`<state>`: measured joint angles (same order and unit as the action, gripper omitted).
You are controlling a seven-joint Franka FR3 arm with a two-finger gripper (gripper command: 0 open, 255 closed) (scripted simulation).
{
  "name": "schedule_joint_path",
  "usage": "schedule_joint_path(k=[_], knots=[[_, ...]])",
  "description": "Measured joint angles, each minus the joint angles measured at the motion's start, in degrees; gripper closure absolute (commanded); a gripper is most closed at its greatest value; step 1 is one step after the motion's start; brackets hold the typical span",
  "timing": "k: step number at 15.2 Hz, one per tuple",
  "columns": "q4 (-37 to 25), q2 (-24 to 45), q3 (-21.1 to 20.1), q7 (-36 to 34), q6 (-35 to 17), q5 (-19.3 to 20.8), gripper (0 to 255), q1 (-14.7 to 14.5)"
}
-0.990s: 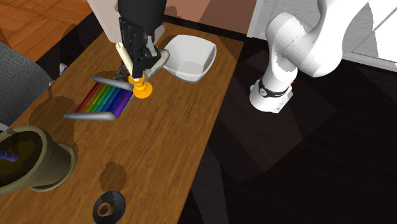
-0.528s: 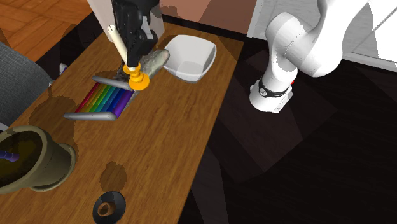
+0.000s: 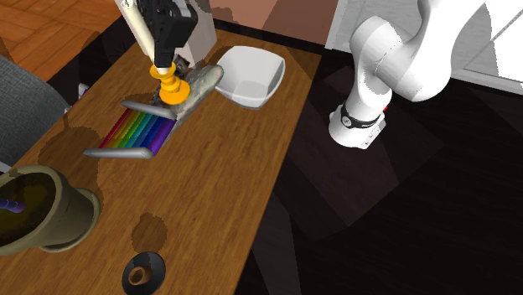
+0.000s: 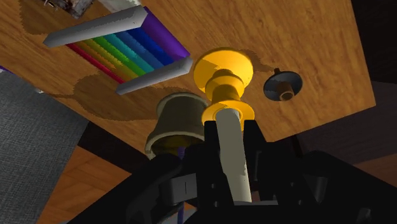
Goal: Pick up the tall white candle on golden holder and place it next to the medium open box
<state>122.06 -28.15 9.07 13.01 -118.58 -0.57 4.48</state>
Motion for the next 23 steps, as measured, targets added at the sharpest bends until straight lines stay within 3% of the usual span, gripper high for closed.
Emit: schedule_joint_path(k=[7, 17, 23], knots=[[-1.3, -2.4, 2.7, 3.3, 3.8, 0.3, 255, 1.0], [0.5, -8.4, 13.1, 15.8, 8.2, 2.4, 255, 4.6], [-1.8, -8.9, 20.4, 23.8, 10.9, 3.7, 255, 6.0]])
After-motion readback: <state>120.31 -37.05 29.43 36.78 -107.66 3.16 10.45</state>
